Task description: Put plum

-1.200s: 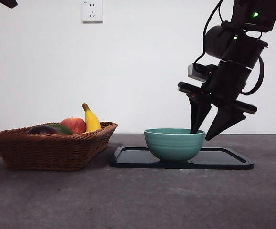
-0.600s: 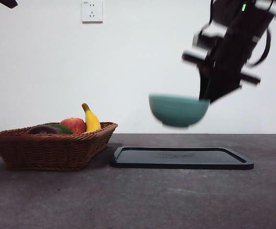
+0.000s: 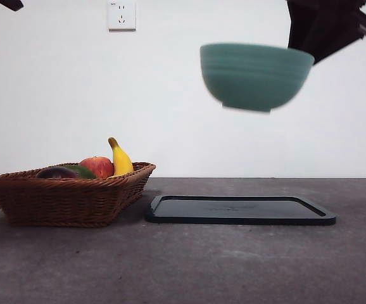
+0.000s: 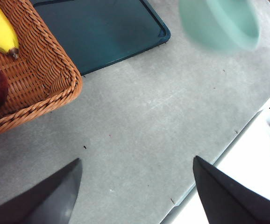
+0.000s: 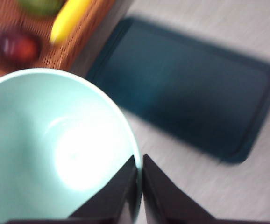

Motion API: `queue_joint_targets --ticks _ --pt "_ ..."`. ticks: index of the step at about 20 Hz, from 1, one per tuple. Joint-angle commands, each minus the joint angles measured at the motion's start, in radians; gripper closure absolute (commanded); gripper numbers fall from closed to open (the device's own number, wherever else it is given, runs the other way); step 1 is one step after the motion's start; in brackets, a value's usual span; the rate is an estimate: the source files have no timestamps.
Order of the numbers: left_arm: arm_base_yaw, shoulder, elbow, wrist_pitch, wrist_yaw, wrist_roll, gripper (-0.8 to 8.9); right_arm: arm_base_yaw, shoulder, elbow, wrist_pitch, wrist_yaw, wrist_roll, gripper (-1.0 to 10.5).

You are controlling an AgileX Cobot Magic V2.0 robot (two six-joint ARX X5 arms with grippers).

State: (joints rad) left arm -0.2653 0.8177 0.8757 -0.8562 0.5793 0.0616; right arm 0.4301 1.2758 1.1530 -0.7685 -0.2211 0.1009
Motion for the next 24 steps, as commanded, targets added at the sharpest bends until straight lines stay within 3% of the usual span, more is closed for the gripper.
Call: queue_joint_targets --ticks 1,10,24 --pt "-0.004 0.005 0.017 0.011 0.006 0.008 4.4 0.048 0.005 -0.072 0.043 0.018 0.003 9.4" --pt "-0.004 0.005 0.017 0.011 0.006 0.008 4.4 0.138 0.03 -0.315 0.267 0.058 0.064 9.4" --pt "-0.003 0.005 0.017 0.008 0.005 0.008 4.4 0.183 0.15 -0.334 0.297 0.091 0.067 9.4"
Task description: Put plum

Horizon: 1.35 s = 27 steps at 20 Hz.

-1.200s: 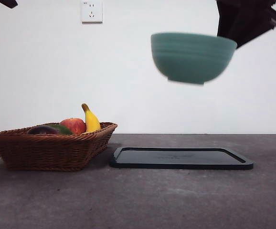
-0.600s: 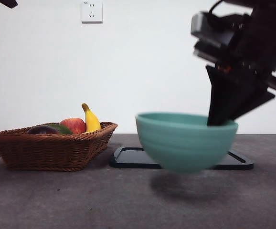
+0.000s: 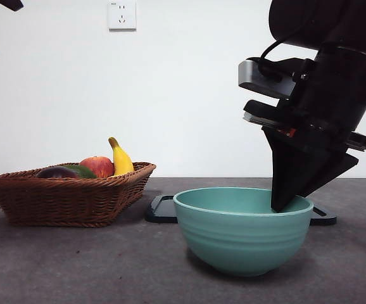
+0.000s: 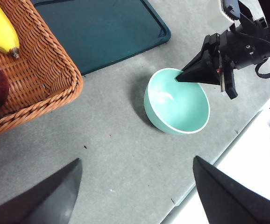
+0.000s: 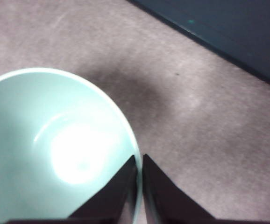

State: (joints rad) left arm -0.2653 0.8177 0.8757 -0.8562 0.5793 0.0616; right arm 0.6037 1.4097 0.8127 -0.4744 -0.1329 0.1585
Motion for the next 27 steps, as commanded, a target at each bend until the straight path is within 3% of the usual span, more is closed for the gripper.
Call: queue_joint_targets --ticks 1,3,7,12,18,27 --pt "-0.004 0.005 0.017 0.008 0.006 0.008 4.4 0.009 0.016 0.006 0.002 0.003 0.01 9.4" --pt "-0.004 0.005 0.017 0.009 0.005 0.009 4.4 0.01 0.016 0.006 0.002 0.002 0.01 9.2" --pt "-0.003 0.005 0.017 0.01 0.005 0.009 4.4 0.01 0.015 0.006 0.001 0.002 0.014 7.1" --pt "-0.003 0.005 0.017 0.01 0.005 0.008 4.4 0.009 -0.049 0.024 -0.013 0.024 0.014 7.1" --pt "-0.003 0.005 0.017 0.011 0.005 0.008 4.4 0.007 -0.26 0.116 -0.119 0.051 -0.007 7.1" --pt "-0.003 0.005 0.017 0.01 0.005 0.004 4.4 0.009 -0.525 0.161 -0.299 -0.171 -0.015 7.1"
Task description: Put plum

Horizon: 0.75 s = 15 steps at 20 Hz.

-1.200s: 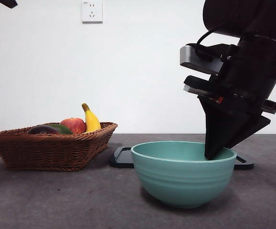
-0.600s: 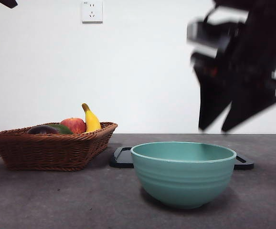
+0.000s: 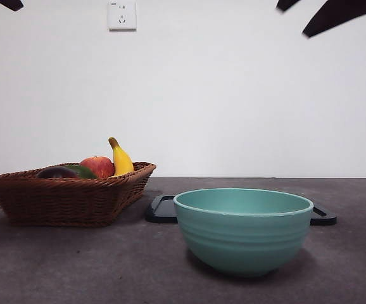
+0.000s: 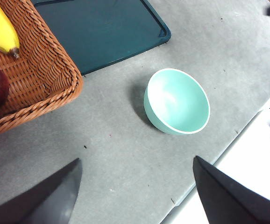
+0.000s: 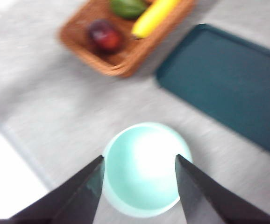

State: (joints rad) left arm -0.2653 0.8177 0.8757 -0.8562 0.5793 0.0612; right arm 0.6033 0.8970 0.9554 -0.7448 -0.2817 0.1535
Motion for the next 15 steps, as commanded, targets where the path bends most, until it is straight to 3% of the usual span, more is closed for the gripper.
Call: queue_joint_targets --ticks 1,6,15 --pt "-0.003 0.005 0.017 0.007 0.005 0.005 4.4 0.009 -0.031 0.018 -0.062 -0.035 -0.016 7.1" --pt "-0.003 0.005 0.017 0.006 0.005 0.005 4.4 0.01 -0.056 0.018 -0.165 -0.036 -0.037 7.1" --pt "-0.003 0.005 0.017 0.006 0.005 0.005 4.47 0.01 -0.056 0.018 -0.165 -0.032 -0.038 7.1"
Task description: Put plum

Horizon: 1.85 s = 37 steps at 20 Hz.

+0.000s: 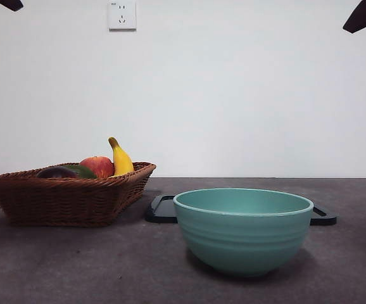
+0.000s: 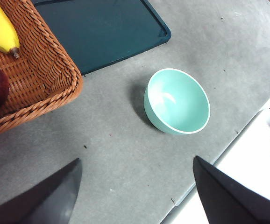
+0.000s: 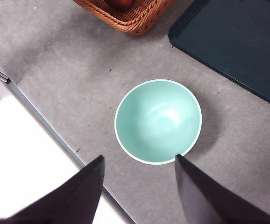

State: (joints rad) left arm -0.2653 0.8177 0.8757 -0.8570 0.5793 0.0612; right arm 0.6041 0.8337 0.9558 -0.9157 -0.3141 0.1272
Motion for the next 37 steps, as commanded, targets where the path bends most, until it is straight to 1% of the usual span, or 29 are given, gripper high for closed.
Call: queue_joint_targets --ticks 1,3,4,5,6,7,13,22,29,30,31,32,33,35,37 --pt "-0.003 0.005 0.017 0.006 0.005 0.005 4.62 0.009 0.008 0.017 0.006 0.0 -0.012 7.1" --pt "-0.003 0.005 0.017 0.007 0.005 0.005 5.7 0.009 0.007 0.017 0.004 0.0 -0.012 7.8" --pt "-0.003 0.005 0.017 0.007 0.005 0.005 6.65 0.009 0.007 0.017 0.003 0.0 -0.012 8.8" --pt "-0.003 0.005 0.017 0.007 0.005 0.005 7.49 0.009 0.007 0.017 0.003 0.0 -0.013 9.5" --pt "-0.003 0.005 0.017 0.006 0.005 0.005 8.15 0.009 0.007 0.017 0.003 0.001 -0.015 9.4" --pt "-0.003 0.005 0.017 0.006 0.005 0.005 8.01 0.009 0.007 0.017 0.003 0.001 -0.015 9.4" --pt "-0.003 0.005 0.017 0.009 0.005 0.005 8.01 0.009 0.007 0.017 0.059 0.026 -0.014 9.4" --pt "-0.003 0.005 0.017 0.012 0.005 0.005 8.01 0.009 0.007 0.018 0.17 0.026 -0.015 9.4" --pt "-0.003 0.005 0.017 0.029 0.004 0.006 8.01 0.009 0.007 0.018 0.221 0.026 -0.015 9.4" --pt "-0.003 0.005 0.017 0.042 0.004 0.013 8.01 0.009 0.007 0.018 0.232 0.026 -0.014 9.4" --pt "-0.002 -0.004 0.017 0.048 0.0 0.058 8.01 0.009 0.007 0.018 0.238 0.026 -0.014 9.4" --pt "0.012 -0.024 0.015 0.084 -0.035 0.1 8.01 0.009 0.007 0.018 0.239 0.026 -0.014 9.4" --pt "0.035 -0.059 0.011 0.157 -0.086 0.117 8.01 0.009 0.007 0.018 0.239 0.026 -0.014 9.4" --pt "0.101 -0.145 -0.014 0.327 -0.167 0.117 8.01 0.009 0.007 0.018 0.239 0.026 -0.014 9.4" --pt "0.177 -0.254 -0.084 0.489 -0.243 0.118 8.01 0.009 0.007 0.018 0.239 0.026 -0.014 9.4"
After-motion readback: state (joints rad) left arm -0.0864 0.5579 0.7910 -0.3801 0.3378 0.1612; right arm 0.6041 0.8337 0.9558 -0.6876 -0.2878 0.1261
